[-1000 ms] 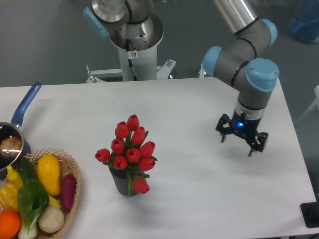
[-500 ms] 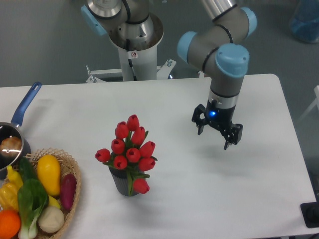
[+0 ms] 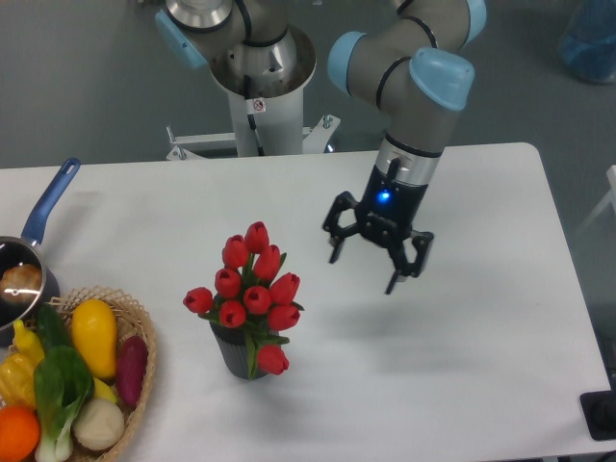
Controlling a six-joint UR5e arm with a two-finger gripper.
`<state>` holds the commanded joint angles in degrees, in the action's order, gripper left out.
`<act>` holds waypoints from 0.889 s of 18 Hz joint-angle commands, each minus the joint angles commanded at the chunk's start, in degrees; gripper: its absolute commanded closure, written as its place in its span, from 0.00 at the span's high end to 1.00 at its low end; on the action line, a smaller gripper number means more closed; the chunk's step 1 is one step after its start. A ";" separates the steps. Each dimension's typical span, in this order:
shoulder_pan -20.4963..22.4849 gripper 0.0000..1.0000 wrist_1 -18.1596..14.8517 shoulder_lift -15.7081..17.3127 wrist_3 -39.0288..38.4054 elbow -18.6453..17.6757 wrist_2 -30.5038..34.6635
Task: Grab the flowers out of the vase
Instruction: 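Move the open gripper toward the red tulip bouquet in the vase, then lower the gripper around the tulip stems and close it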
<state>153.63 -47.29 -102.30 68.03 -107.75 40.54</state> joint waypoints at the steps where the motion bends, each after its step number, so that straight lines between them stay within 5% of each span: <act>1: -0.09 1.00 0.00 -0.17 0.35 -0.27 -1.41; 9: -4.57 1.00 0.00 -2.20 0.35 -0.53 -2.74; 16: -4.22 1.00 0.09 -2.90 0.35 -0.36 -9.16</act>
<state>149.41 -47.20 -105.20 68.38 -108.11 31.38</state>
